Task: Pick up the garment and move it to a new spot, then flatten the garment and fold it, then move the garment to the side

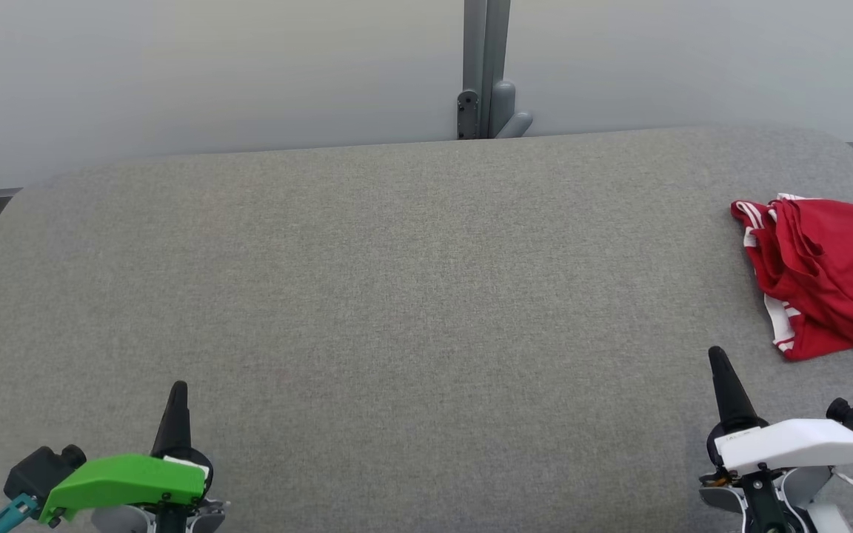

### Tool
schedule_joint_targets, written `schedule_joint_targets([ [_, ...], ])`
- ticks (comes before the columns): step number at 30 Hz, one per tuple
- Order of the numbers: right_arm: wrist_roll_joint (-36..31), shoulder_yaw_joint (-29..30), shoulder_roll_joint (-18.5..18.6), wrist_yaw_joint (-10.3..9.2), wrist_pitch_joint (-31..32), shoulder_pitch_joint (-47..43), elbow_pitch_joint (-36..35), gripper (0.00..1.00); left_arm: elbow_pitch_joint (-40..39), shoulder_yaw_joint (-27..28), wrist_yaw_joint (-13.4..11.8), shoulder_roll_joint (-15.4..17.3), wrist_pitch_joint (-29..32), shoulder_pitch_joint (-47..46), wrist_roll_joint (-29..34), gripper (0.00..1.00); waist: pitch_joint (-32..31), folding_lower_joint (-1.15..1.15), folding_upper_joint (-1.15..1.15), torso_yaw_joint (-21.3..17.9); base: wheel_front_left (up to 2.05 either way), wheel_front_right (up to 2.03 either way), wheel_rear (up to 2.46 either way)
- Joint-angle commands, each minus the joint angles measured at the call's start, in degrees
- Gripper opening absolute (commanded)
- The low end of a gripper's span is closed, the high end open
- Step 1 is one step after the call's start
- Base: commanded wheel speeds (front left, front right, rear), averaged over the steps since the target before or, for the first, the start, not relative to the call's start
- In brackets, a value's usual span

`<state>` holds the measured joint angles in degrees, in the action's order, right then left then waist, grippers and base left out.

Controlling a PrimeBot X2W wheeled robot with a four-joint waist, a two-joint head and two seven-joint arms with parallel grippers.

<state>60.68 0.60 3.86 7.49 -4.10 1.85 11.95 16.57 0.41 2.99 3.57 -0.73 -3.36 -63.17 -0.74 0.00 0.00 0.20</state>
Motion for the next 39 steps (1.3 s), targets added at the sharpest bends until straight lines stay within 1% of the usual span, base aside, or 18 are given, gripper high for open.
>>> schedule_joint_targets([
  [1, 1.8, 0.3, 0.3, 0.02, 0.3, 1.3, -0.6, 0.0, -0.8, 0.6, 0.5, 0.1, 0.4, -1.7, -1.5, 0.0, 0.0, 0.0, 0.0, 0.0, 0.0, 0.0, 0.0],
  [18, 12.5, 1.4, 0.4, 0.02, 2.6, 1.7, -0.5, 0.0, -1.2, 2.7, 1.9, -0.2, 3.3, -2.5, -10.9, 0.0, 0.3, 0.0, 0.0, -0.1, 0.0, 0.0, 0.0],
  [39, 22.5, 2.5, 0.4, 0.02, 5.0, 2.1, -0.3, 0.0, -1.5, 4.7, 3.2, -0.4, 6.2, -3.3, -19.4, 0.0, 0.5, 0.0, 0.0, -0.1, 0.0, 0.0, 0.0],
])
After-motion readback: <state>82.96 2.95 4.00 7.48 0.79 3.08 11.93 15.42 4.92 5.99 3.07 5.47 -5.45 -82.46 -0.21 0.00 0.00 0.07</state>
